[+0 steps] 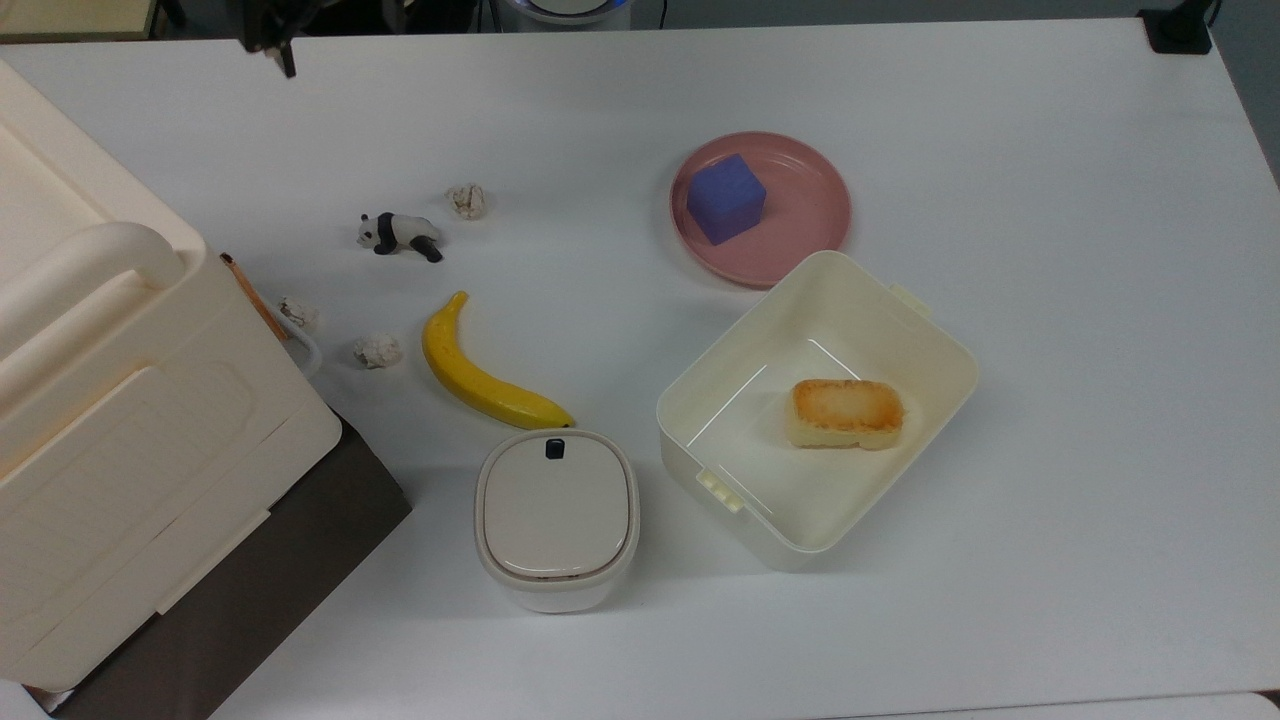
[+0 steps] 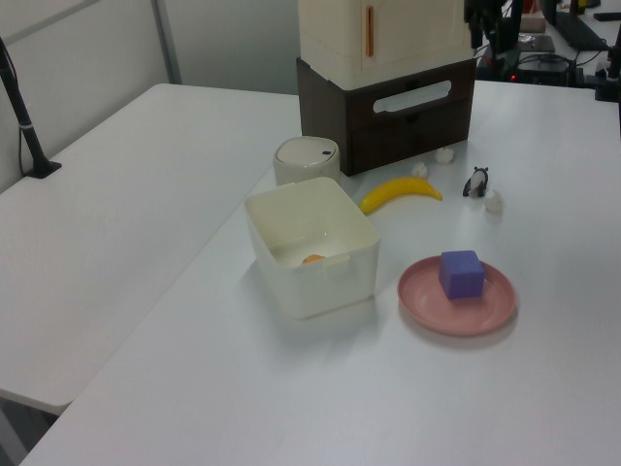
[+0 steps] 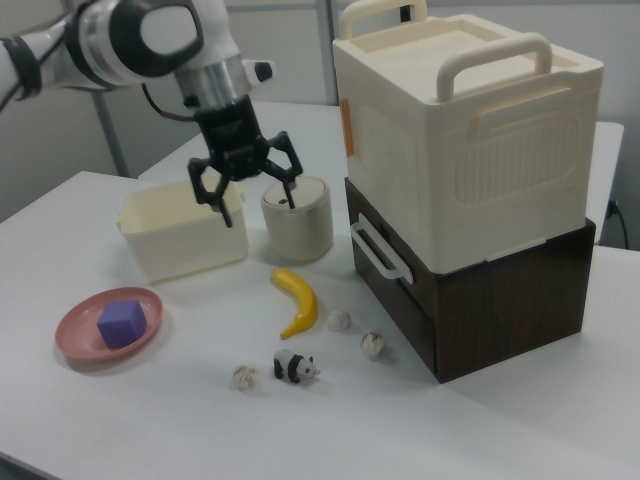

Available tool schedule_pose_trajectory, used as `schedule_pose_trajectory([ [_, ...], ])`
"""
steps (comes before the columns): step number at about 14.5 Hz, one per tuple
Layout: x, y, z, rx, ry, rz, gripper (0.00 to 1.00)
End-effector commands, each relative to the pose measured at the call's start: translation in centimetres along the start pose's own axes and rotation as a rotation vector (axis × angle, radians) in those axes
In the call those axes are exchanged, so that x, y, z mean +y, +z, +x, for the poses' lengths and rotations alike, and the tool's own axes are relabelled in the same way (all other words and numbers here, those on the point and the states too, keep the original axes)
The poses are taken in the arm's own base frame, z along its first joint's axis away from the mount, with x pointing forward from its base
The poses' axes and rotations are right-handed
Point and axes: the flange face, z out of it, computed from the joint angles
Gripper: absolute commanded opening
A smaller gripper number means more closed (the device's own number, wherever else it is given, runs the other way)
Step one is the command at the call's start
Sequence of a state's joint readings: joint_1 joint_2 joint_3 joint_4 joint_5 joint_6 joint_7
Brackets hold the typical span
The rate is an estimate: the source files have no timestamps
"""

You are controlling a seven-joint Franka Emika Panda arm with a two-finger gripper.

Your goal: Slide open the drawer

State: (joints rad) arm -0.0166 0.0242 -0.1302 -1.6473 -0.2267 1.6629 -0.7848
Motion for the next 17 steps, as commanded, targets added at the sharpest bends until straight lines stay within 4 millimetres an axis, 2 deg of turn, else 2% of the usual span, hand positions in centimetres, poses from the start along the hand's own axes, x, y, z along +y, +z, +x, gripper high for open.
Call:
schedule_pose_trajectory([
  [1, 1.1, 2.7, 0.3, 0.001, -0.062, -0.105, 1.0],
  [5, 3.3, 4.2, 1.5, 0.013, -0.083, -0.228, 1.0],
  [9, 5.0, 8.9, 4.2, -0.059, -0.152, -0.312, 1.0],
  [13, 5.3, 13.1, 6.6, -0.113, -0.157, -0.315, 1.0],
  [17, 4.8, 15.3, 8.0, -0.14, -0.109, -0.324, 1.0],
])
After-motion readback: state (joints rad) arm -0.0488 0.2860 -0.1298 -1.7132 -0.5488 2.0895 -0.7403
